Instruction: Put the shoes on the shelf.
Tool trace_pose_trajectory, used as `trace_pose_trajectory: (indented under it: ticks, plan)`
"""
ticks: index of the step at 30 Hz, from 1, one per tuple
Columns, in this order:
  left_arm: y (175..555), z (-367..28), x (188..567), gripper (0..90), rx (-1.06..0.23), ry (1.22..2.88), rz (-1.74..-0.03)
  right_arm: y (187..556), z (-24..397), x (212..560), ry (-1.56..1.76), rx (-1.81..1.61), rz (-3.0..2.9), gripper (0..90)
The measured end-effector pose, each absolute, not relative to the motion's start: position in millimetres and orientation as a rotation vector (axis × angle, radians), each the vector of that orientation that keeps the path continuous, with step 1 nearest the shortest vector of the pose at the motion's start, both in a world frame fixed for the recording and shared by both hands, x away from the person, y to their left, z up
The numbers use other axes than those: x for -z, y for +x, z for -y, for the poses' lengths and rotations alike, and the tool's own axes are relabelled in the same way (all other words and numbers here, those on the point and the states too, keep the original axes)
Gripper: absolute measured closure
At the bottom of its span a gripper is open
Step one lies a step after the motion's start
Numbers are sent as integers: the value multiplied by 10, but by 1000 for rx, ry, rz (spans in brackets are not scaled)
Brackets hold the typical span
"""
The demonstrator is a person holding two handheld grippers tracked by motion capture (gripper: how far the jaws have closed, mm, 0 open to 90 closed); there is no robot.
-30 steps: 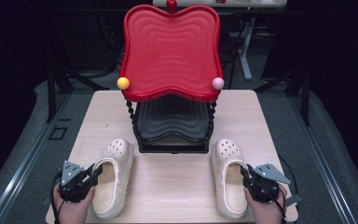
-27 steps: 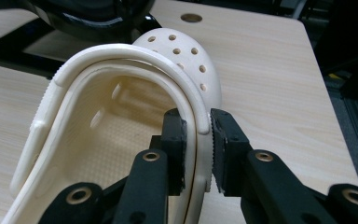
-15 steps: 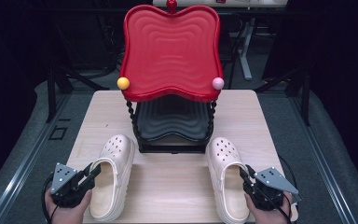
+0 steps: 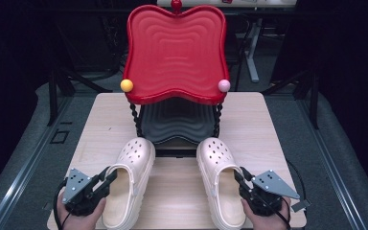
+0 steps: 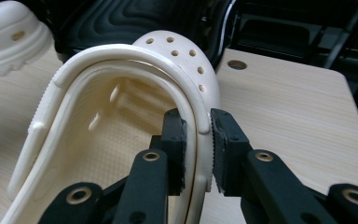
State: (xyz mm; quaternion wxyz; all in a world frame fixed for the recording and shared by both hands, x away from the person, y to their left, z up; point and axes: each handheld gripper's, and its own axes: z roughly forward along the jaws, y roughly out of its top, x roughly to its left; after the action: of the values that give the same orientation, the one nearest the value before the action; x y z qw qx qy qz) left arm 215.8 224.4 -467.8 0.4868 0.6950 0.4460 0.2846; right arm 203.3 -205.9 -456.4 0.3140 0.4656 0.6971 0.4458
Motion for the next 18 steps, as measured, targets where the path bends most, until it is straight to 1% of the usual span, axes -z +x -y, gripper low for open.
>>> trace_pose_trajectory:
  ticks: [4,12,18]
  plan:
    - [2240,-2105,4650,759,-678,1705,-1045,2103,1951,4537,1202,-1187,-1855,761]
    - [2467,-1850,4611,759,-700,1728,-1015,2306,1769,4471,1176,-1219,-1865,761]
    - [2568,-1789,4597,759,-707,1742,-1008,2448,1709,4426,1173,-1217,-1860,761]
